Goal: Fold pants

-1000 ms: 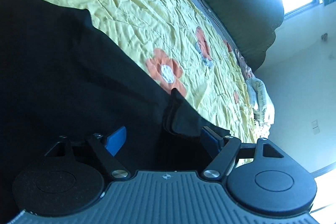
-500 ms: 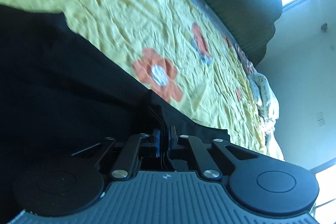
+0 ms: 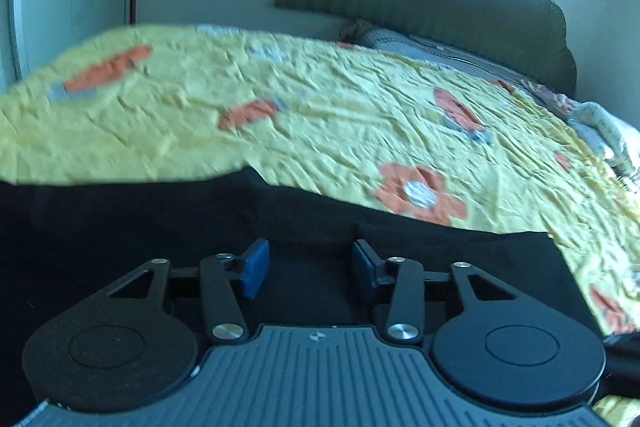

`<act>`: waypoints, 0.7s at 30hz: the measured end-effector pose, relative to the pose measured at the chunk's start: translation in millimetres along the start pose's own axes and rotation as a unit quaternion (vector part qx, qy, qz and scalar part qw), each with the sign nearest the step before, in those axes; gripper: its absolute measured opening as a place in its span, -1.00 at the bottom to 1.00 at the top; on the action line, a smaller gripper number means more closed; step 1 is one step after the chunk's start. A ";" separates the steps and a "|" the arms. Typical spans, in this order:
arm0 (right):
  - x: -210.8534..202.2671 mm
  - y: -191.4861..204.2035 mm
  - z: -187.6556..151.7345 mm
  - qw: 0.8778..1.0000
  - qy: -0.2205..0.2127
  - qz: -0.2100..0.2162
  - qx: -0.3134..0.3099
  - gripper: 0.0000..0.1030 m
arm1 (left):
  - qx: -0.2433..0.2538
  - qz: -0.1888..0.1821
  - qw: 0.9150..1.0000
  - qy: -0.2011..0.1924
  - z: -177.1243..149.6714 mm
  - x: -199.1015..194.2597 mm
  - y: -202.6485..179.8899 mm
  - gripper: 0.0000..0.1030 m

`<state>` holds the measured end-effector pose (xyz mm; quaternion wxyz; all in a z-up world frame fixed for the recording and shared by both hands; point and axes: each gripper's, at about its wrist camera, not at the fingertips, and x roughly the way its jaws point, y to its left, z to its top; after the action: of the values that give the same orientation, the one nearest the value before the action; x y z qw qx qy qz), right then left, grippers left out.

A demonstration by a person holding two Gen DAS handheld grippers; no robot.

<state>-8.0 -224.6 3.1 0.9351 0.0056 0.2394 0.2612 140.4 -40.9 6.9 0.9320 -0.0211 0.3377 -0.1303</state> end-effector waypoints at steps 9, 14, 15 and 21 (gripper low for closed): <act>40.7 -4.4 -14.3 0.994 0.057 -0.092 0.015 -0.77 | 0.119 0.076 0.990 0.022 -9.8 22.5 -25.4 0.05; 31.1 -9.5 -9.4 0.995 0.021 -0.083 0.045 -0.76 | 0.103 0.076 0.992 0.016 -13.3 10.0 -22.4 0.16; 38.0 -13.0 -6.1 0.995 0.027 -0.086 0.049 -0.76 | 0.100 0.080 0.992 0.018 -13.8 10.1 -22.1 0.17; 49.9 -14.2 -4.9 0.992 0.039 -0.106 0.062 -0.73 | 0.092 0.099 0.991 0.025 -19.2 8.5 -16.9 0.31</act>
<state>34.1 -212.9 -25.3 0.9452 0.0280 0.2907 0.1458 130.6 -58.5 -11.0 0.9293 0.1017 0.3482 -0.0689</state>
